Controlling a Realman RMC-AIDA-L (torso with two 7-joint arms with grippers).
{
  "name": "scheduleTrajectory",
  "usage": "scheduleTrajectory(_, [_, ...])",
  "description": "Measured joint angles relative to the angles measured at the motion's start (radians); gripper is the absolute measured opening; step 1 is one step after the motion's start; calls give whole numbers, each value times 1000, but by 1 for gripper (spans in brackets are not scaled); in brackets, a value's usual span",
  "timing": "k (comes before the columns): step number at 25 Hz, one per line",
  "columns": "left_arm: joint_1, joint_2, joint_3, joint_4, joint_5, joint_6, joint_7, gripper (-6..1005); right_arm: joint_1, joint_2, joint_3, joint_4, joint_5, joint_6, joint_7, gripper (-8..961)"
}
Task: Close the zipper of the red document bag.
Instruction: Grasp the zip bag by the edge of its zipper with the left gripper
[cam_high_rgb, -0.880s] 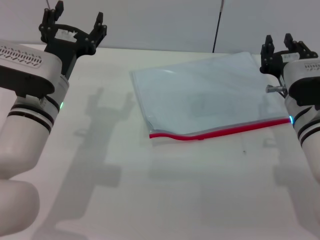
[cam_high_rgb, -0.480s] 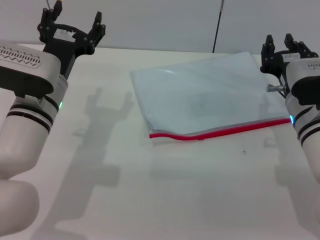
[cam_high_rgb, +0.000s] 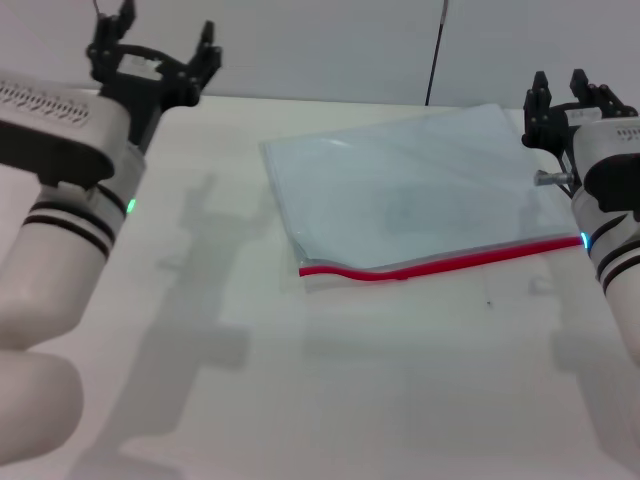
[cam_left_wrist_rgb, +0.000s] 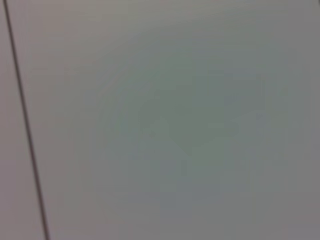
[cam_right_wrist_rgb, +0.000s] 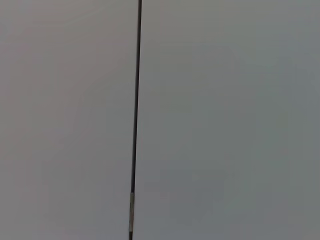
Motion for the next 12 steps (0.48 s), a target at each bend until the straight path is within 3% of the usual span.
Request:
scheduleTrajectory(3, [8,11,-10,94,2,157,9,884,-4,0,-1,7,0,0,0,390])
scheduleTrajectory(8, [19,70,-44,331,10,610,127,883,-5,0,-4,14,0,-1,0,390])
scheduleTrajectory(12, [21,84,-92,448,10,899,240,881,-5,0,-2,21,0,-2,0,390])
